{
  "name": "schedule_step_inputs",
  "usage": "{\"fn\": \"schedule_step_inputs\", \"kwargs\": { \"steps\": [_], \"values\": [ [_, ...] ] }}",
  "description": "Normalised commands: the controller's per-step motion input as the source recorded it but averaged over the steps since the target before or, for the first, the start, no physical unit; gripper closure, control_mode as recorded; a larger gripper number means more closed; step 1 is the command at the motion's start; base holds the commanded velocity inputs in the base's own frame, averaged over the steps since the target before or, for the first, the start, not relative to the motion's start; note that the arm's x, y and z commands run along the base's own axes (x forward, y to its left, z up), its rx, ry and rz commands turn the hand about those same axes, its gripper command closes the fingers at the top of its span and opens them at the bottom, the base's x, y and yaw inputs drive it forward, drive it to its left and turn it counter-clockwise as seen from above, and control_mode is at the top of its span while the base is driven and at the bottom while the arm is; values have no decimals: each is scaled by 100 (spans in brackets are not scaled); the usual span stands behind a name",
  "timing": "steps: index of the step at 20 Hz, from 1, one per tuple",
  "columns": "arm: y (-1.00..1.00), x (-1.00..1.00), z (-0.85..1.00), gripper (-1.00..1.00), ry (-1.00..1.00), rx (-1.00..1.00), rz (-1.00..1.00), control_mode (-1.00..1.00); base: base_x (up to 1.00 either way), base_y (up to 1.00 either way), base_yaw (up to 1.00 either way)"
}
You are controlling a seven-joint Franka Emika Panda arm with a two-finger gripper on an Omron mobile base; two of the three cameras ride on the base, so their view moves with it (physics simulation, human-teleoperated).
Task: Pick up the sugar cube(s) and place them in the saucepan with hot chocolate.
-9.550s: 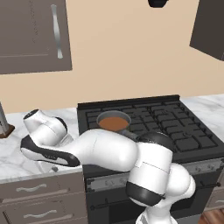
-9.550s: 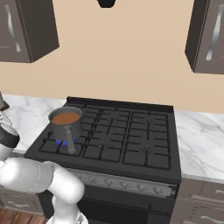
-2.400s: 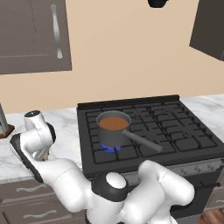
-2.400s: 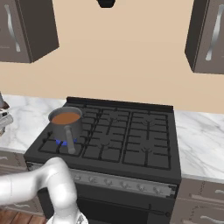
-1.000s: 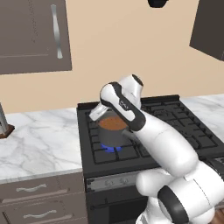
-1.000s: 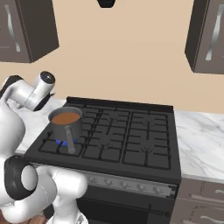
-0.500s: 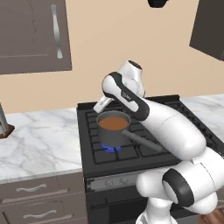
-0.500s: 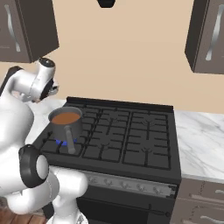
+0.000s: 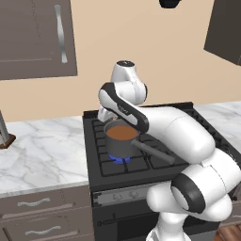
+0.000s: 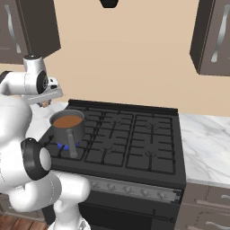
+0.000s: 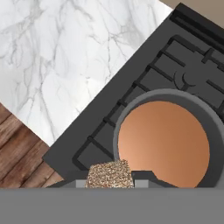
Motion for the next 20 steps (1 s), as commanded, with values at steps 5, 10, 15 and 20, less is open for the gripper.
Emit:
{"fn": "schedule_step_inputs", "kwargs": {
  "steps": [5, 10, 15, 20],
  "values": [
    [-51, 0, -19, 100, 0, 0, -15, -100, 0, 0, 0],
    [-13, 20, -1, 100, 0, 0, -3, -100, 0, 0, 0],
    [0, 5, -16, 100, 0, -2, 0, -100, 0, 0, 0],
    [-6, 16, -19, 100, 0, -3, 0, -100, 0, 0, 0]
  ]
}}
